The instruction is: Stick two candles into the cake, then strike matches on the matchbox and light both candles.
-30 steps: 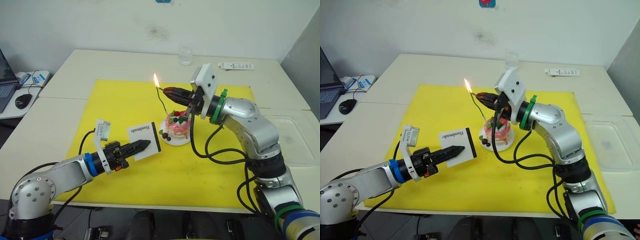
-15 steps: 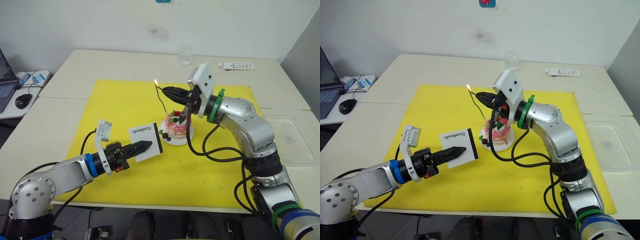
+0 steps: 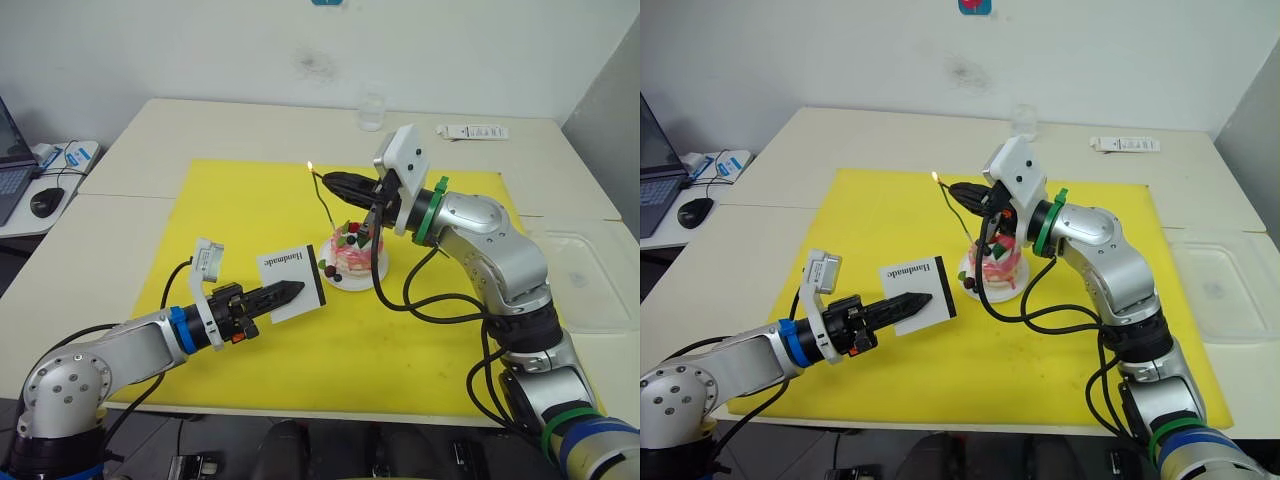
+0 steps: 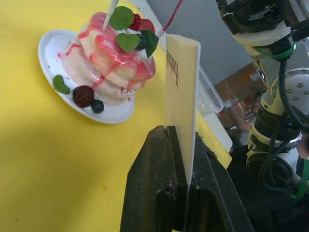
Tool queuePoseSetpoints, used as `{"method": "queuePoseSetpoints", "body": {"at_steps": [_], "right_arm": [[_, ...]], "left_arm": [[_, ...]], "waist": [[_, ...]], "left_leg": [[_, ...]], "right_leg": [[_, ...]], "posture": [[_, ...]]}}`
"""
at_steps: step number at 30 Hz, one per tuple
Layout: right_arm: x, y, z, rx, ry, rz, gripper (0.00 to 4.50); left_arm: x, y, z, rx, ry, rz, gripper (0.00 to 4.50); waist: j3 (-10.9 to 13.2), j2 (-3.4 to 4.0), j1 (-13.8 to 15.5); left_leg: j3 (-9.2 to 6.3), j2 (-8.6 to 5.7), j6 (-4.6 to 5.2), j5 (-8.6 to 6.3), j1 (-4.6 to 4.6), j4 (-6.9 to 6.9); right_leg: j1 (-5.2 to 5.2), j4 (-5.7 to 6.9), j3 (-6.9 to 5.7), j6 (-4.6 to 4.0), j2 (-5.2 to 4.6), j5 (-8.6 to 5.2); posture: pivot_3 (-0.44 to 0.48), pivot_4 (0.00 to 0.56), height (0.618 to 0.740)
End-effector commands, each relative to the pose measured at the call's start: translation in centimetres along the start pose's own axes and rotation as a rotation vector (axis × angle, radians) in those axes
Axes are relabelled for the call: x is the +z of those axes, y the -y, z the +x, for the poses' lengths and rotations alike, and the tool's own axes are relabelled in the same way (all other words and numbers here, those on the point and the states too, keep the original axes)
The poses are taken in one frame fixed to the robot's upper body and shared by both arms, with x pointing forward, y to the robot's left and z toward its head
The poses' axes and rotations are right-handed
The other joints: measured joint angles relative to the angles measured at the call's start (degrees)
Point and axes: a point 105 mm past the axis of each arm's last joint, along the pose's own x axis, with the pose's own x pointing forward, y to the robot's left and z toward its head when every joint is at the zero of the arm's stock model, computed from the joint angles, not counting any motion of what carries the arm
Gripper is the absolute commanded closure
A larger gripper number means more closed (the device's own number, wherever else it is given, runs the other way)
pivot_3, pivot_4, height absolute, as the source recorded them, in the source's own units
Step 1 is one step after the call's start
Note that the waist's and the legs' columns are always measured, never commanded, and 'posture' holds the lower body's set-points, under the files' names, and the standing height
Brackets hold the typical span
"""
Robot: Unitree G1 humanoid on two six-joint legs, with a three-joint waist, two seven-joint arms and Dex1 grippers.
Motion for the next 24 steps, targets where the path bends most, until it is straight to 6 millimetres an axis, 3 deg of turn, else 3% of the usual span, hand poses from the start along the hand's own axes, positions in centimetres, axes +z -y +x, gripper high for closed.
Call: {"method": "queuePoseSetpoints", "body": {"at_steps": [1,24], "right_arm": [[1.76,0.34,-0.17,-0.009,0.047,-0.048,4.48],[1.96,0.14,-0.32,0.001,0.057,-0.034,4.48]], "left_arm": [[0.21,0.81,0.05,-0.035,0.002,0.02,4.5],[0.42,0.73,-0.09,-0.037,-0.013,0.029,4.5]], "waist": [[0.0,0.0,0.0],[0.0,0.01,0.0]], "left_leg": [[0.0,0.0,0.0,0.0,0.0,0.0],[-0.01,0.0,0.0,0.0,0.0,-0.04]], "right_leg": [[0.0,0.0,0.0,0.0,0.0,0.0],[-0.01,-0.02,-0.01,-0.01,0.0,-0.01]], "posture": [[0.0,0.15,0.74],[0.0,0.15,0.74]]}}
